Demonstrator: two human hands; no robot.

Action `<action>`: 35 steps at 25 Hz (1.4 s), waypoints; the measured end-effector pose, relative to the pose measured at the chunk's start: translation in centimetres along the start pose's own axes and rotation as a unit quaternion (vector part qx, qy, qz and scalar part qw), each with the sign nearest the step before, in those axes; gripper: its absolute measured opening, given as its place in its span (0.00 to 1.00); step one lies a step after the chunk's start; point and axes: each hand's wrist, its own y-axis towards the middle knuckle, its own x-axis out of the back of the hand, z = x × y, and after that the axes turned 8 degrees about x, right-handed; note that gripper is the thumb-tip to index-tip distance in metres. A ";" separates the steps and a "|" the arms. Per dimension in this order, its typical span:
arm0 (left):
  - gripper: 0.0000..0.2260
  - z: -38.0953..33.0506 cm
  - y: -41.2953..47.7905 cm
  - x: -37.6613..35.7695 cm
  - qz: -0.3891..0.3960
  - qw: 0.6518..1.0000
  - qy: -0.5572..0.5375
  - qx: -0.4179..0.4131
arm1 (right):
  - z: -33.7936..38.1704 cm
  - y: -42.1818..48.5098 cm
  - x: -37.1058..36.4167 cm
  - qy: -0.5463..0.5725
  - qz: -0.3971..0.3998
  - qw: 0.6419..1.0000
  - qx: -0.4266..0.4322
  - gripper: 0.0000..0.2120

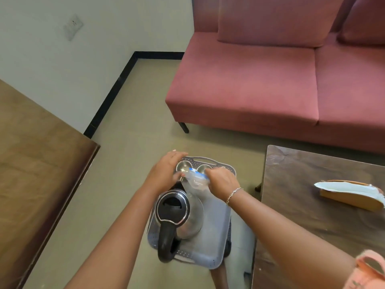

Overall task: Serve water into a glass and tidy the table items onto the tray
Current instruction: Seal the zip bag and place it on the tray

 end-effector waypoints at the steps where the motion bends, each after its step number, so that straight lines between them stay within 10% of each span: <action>1: 0.26 0.9 0.6 -0.2 0.011 1.000 -0.002 0.004 | 0.3 0.9 -0.9 -0.012 0.014 1.000 0.008 0.11; 16: 0.19 9.6 5.1 -6.0 0.180 0.981 0.023 0.074 | 1.7 9.9 -8.2 0.044 0.137 0.987 0.068 0.17; 20: 0.16 10.1 4.8 -7.2 0.140 0.986 0.010 0.084 | -0.8 7.0 -7.3 0.191 0.111 0.975 0.016 0.24; 27: 0.14 10.1 4.6 -8.3 0.119 0.990 0.024 0.070 | -1.3 2.1 -10.1 0.122 -0.040 0.990 -0.051 0.30; 35: 0.24 10.3 4.1 -8.8 0.148 0.928 -0.263 0.221 | 1.2 0.9 -12.1 0.488 -0.087 0.837 -0.232 0.30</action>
